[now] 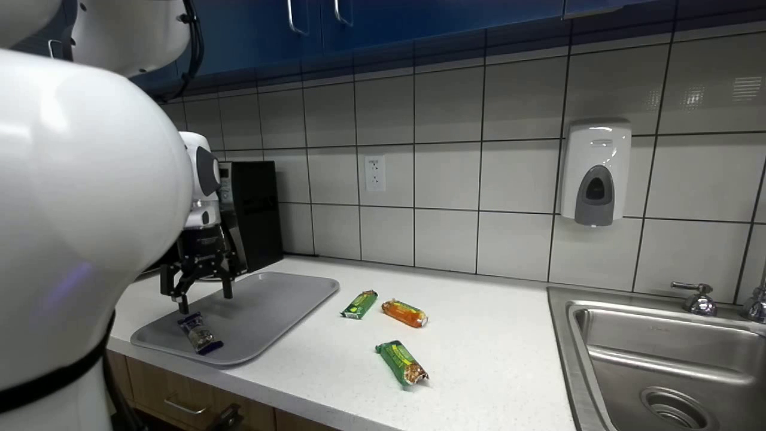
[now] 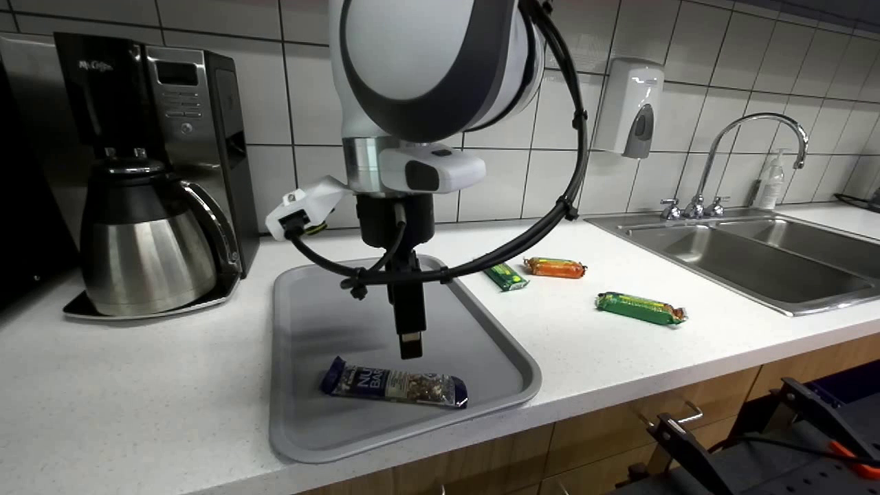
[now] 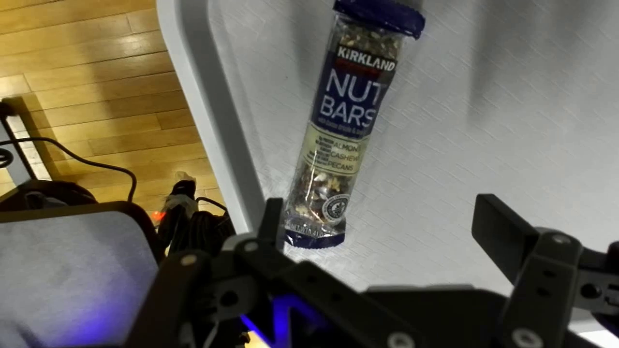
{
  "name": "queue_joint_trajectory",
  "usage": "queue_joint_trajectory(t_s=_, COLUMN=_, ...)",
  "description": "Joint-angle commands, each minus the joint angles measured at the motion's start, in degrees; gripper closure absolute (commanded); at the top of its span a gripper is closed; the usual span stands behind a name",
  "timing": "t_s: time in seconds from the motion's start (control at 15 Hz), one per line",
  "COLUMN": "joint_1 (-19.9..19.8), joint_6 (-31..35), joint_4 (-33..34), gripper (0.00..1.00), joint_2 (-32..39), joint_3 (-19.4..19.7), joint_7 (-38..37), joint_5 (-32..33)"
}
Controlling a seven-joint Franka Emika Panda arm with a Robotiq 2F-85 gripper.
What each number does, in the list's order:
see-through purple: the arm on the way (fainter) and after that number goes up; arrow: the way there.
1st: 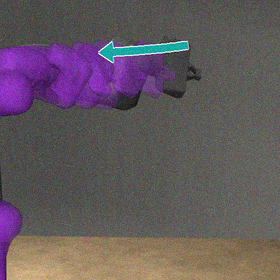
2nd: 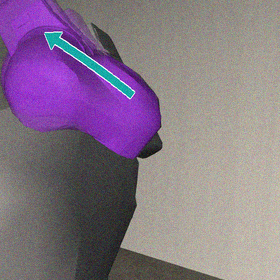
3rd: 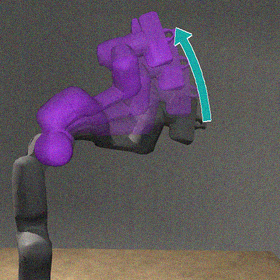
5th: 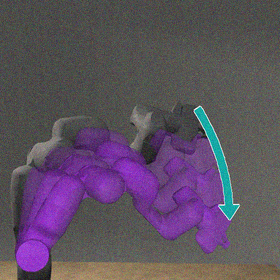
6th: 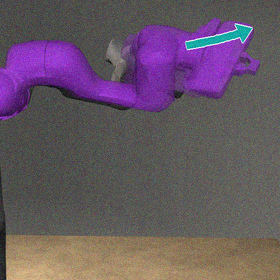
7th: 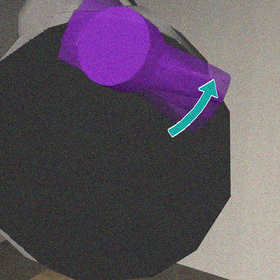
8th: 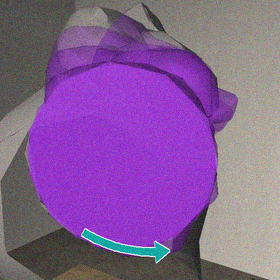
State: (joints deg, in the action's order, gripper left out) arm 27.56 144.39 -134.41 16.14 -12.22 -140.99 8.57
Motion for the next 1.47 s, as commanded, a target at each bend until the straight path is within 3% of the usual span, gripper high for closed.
queue_joint_trajectory(t_s=0.0, joint_1=1.0, joint_6=1.4, joint_4=-1.4, gripper=0.0, joint_2=-1.0, joint_3=0.0, joint_7=-4.0, joint_5=1.2)
queue_joint_trajectory(t_s=1.4, joint_1=3.6, joint_6=3.0, joint_4=1.0, gripper=0.0, joint_2=5.4, joint_3=1.4, joint_7=-9.6, joint_5=3.8)
